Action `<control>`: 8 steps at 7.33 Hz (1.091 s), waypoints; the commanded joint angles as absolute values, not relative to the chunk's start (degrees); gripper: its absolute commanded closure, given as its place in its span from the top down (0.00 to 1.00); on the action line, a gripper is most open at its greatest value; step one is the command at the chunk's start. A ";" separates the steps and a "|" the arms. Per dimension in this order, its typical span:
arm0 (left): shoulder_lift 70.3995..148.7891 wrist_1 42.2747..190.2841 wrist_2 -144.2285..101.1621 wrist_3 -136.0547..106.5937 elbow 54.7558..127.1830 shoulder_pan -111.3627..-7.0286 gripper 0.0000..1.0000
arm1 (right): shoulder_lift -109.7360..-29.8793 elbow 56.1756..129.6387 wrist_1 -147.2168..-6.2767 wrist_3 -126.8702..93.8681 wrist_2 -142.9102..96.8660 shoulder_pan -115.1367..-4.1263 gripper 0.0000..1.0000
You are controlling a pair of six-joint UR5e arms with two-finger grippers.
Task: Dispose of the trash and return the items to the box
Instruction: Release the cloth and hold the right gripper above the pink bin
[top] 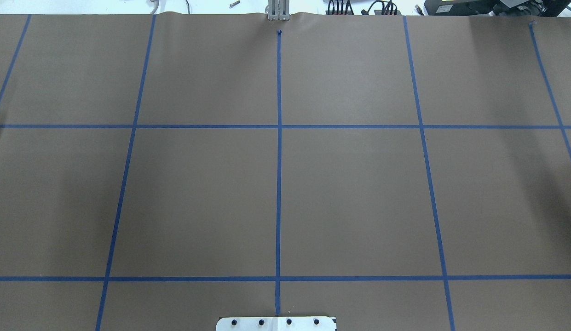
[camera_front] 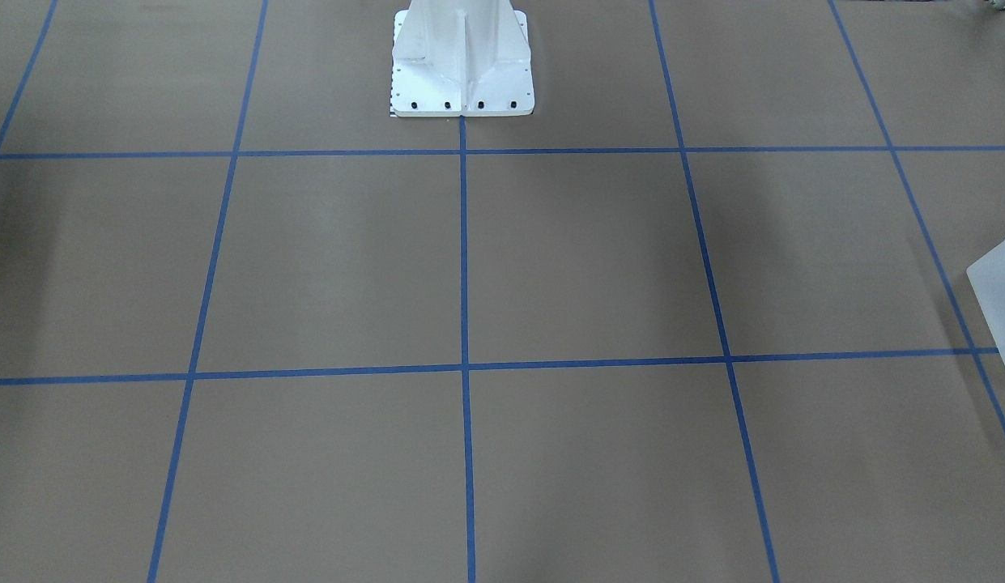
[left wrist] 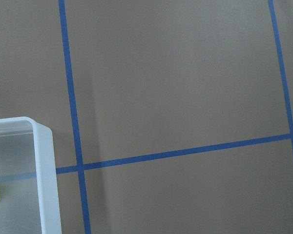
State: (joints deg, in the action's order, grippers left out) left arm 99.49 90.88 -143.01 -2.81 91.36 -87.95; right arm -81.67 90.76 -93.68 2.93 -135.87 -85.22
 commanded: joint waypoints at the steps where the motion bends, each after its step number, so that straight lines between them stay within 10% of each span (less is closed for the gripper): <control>1: 98.17 92.63 -142.91 -2.98 91.41 -88.85 0.98 | -80.33 92.62 -93.60 0.35 -137.37 -83.23 1.00; 8: 96.06 92.46 -142.73 -4.57 95.80 -89.47 0.98 | -81.65 92.72 -93.52 1.14 -136.05 -83.58 1.00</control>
State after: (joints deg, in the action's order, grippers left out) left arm 96.22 92.48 -142.76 -4.46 95.14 -89.32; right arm -81.18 92.34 -93.58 1.07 -136.15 -83.32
